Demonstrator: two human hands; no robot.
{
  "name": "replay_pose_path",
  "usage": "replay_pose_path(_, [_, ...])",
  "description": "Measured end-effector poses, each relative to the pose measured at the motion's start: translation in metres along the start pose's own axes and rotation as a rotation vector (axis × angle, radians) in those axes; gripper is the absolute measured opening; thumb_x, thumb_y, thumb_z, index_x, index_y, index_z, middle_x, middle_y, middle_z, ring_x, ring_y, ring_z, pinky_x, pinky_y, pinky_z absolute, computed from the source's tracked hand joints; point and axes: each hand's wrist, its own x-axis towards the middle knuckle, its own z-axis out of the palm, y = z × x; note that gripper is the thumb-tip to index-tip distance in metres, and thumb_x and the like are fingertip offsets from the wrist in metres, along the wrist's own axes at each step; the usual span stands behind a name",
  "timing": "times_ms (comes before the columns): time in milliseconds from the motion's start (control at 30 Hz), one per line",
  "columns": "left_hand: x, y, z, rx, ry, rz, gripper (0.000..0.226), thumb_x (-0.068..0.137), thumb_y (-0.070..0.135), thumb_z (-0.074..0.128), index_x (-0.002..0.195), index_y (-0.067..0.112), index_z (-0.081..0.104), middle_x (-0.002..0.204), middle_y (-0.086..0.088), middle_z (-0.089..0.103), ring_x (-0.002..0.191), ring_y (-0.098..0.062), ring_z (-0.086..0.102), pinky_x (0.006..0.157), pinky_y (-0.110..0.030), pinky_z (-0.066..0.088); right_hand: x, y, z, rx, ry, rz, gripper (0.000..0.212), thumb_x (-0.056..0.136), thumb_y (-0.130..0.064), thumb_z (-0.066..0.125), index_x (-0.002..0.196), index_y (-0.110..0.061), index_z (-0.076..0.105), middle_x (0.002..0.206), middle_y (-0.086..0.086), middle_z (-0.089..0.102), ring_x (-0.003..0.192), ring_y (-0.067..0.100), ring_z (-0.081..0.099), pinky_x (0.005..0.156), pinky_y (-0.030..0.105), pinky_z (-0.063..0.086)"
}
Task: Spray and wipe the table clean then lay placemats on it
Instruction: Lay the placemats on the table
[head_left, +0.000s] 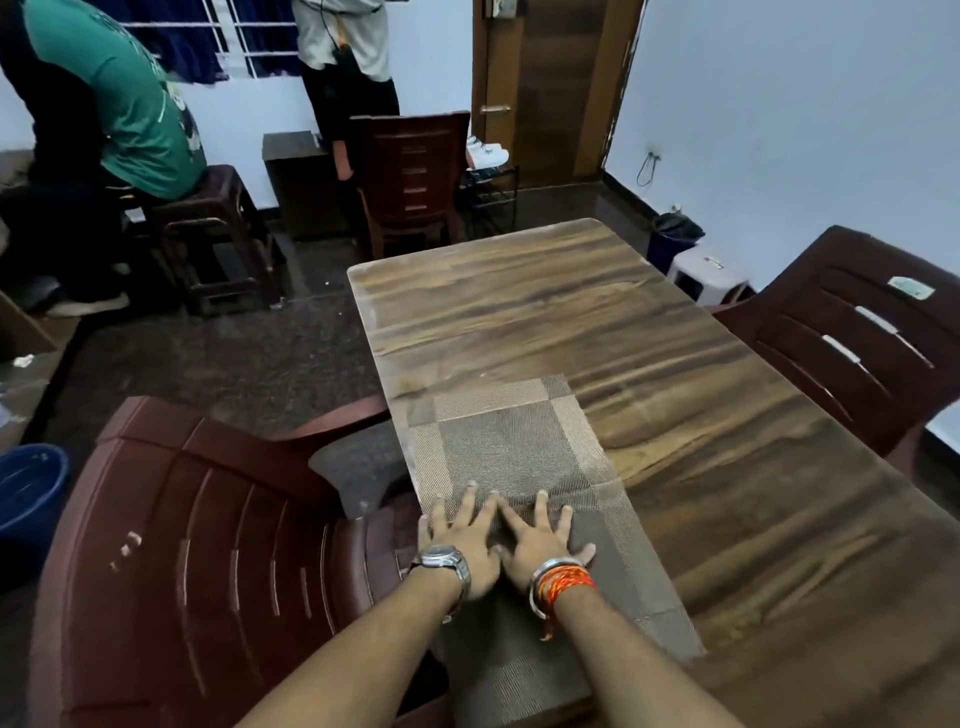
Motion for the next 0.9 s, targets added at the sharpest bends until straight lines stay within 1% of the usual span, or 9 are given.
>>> replay_pose_path(33, [0.005, -0.001, 0.002, 0.026, -0.008, 0.031, 0.073, 0.098, 0.044, 0.041, 0.158, 0.043, -0.002, 0.166, 0.011, -0.018, 0.153, -0.036, -0.013, 0.122, -0.053, -0.004, 0.004, 0.001, 0.001, -0.037, -0.005, -0.006, 0.063, 0.091, -0.054, 0.046, 0.142, -0.059, 0.009, 0.157, -0.005, -0.025, 0.143, 0.034, -0.023, 0.103, 0.075, 0.002])
replay_pose_path(100, [0.017, -0.006, 0.006, 0.016, -0.032, 0.022, 0.071, 0.099, 0.042, 0.038, 0.158, 0.042, -0.001, 0.167, 0.011, -0.016, 0.153, -0.035, -0.014, 0.122, -0.052, -0.005, 0.015, 0.001, -0.002, -0.111, -0.008, -0.034, 0.062, 0.09, -0.06, 0.043, 0.142, -0.06, 0.01, 0.157, -0.005, -0.028, 0.142, 0.034, -0.025, 0.102, 0.075, 0.0])
replay_pose_path(233, [0.038, -0.016, 0.014, 0.015, -0.021, -0.02, 0.061, 0.104, 0.047, 0.022, 0.159, 0.038, -0.002, 0.166, 0.012, -0.016, 0.152, -0.032, -0.018, 0.122, -0.048, -0.008, 0.038, -0.007, -0.014, -0.152, -0.029, -0.043, 0.061, 0.089, -0.069, 0.036, 0.138, -0.066, -0.001, 0.155, -0.007, -0.031, 0.142, 0.033, -0.027, 0.1, 0.077, 0.0])
replay_pose_path(367, [0.056, -0.025, 0.003, -0.004, -0.019, -0.001, 0.064, 0.101, 0.046, 0.028, 0.159, 0.04, 0.001, 0.166, 0.014, -0.015, 0.152, -0.031, -0.019, 0.122, -0.05, -0.009, 0.049, -0.021, -0.017, -0.144, -0.022, 0.005, 0.059, 0.091, -0.067, 0.034, 0.135, -0.068, -0.004, 0.154, -0.007, -0.032, 0.141, 0.033, -0.028, 0.096, 0.081, 0.003])
replay_pose_path(467, [0.059, -0.028, 0.003, 0.018, -0.034, 0.026, 0.081, 0.091, 0.056, 0.038, 0.158, 0.04, -0.006, 0.165, 0.013, -0.022, 0.15, -0.032, -0.024, 0.121, -0.052, -0.012, 0.054, -0.022, -0.021, -0.125, -0.043, 0.01, 0.058, 0.091, -0.067, 0.035, 0.134, -0.07, -0.003, 0.154, -0.008, -0.033, 0.141, 0.033, -0.029, 0.096, 0.081, 0.002])
replay_pose_path(567, [0.06, -0.029, 0.008, 0.055, -0.05, 0.038, 0.111, 0.073, 0.077, 0.047, 0.157, 0.039, -0.015, 0.162, 0.01, -0.031, 0.147, -0.036, -0.032, 0.117, -0.054, -0.018, 0.053, -0.022, -0.021, -0.137, -0.033, 0.008, 0.058, 0.09, -0.068, 0.035, 0.133, -0.071, -0.004, 0.154, -0.009, -0.033, 0.141, 0.032, -0.028, 0.096, 0.081, 0.003])
replay_pose_path(700, [0.063, -0.027, 0.005, 0.1, -0.158, 0.023, 0.149, 0.046, 0.096, 0.057, 0.154, 0.033, -0.026, 0.156, 0.007, -0.042, 0.141, -0.037, -0.04, 0.116, -0.058, -0.02, 0.052, -0.022, -0.022, -0.138, -0.049, 0.006, 0.058, 0.091, -0.068, 0.035, 0.134, -0.07, -0.004, 0.153, -0.009, -0.035, 0.14, 0.033, -0.03, 0.096, 0.081, 0.001])
replay_pose_path(800, [0.06, -0.026, 0.008, 0.127, -0.151, 0.011, 0.157, 0.041, 0.098, 0.059, 0.152, 0.031, -0.03, 0.155, 0.005, -0.045, 0.14, -0.039, -0.042, 0.117, -0.06, -0.015, 0.053, -0.021, -0.021, -0.134, -0.047, -0.002, 0.058, 0.09, -0.069, 0.034, 0.134, -0.07, -0.005, 0.152, -0.009, -0.037, 0.14, 0.033, -0.031, 0.096, 0.081, 0.001])
replay_pose_path(900, [0.059, -0.024, 0.009, 0.106, -0.131, -0.023, 0.157, 0.041, 0.098, 0.059, 0.152, 0.032, -0.031, 0.156, 0.005, -0.043, 0.142, -0.039, -0.039, 0.118, -0.058, -0.017, 0.055, -0.021, -0.023, -0.158, -0.047, -0.02, 0.058, 0.089, -0.071, 0.033, 0.132, -0.071, -0.007, 0.152, -0.01, -0.036, 0.14, 0.033, -0.031, 0.096, 0.081, 0.0])
